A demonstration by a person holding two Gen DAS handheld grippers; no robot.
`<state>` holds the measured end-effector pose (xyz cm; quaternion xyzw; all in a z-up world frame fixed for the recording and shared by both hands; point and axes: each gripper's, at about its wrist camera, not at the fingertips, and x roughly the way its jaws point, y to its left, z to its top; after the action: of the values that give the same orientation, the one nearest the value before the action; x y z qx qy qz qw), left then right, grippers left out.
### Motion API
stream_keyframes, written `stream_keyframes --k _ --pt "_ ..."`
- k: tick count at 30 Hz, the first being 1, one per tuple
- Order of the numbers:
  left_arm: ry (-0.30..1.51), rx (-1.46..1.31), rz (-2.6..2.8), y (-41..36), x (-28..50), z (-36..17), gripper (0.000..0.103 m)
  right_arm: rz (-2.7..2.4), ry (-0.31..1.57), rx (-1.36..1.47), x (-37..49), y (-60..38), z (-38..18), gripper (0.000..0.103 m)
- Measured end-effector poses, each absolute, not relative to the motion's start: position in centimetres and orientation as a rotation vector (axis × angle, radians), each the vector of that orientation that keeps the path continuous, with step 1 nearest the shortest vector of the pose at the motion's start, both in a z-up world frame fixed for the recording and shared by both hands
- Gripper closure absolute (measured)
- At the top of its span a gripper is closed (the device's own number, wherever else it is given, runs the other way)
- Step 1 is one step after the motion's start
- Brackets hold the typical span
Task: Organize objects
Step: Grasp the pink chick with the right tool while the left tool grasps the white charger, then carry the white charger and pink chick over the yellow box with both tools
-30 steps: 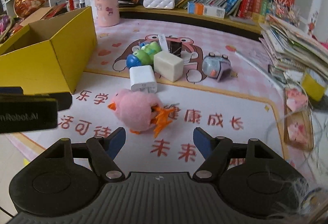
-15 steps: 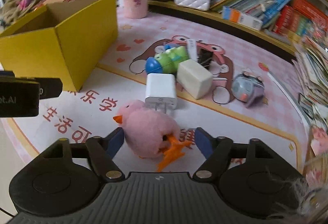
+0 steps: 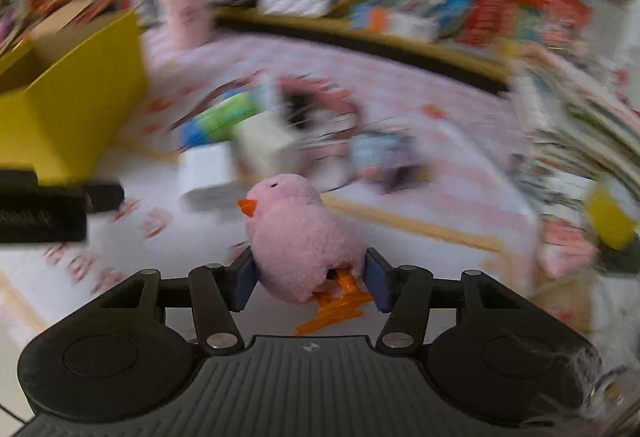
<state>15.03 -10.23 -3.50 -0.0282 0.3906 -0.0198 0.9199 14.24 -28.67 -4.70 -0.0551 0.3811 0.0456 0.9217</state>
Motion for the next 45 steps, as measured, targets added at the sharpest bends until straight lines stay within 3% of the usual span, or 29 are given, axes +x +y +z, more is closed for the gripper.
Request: stream_keyframes --k 7,13,15,21,45 --pt "0.818 -0.007 -0.079 -15.2 19.6 -5.5 0.009 -0.020 0.748 -0.106 13.4 -32.2 -3.6 0.050" --pt "0.873 0.042 -0.048 -17.3 22.4 -7.4 0.029 -0.024 0.765 -0.091 13.0 -33.2 -3.6 0.050" --pt "0.885 0.050 -0.043 -17.5 22.7 -7.8 0.042 -0.025 0.764 -0.093 12.9 -33.2 -3.6 0.050" --pt "0.891 0.023 -0.070 -16.9 22.2 -7.7 0.055 -0.016 0.780 -0.061 13.0 -33.1 -4.0 0.050" --pt "0.831 -0.175 -0.132 -3.1 9.6 -2.5 0.056 0.217 0.809 -0.072 8.7 -19.9 -3.1 0.050"
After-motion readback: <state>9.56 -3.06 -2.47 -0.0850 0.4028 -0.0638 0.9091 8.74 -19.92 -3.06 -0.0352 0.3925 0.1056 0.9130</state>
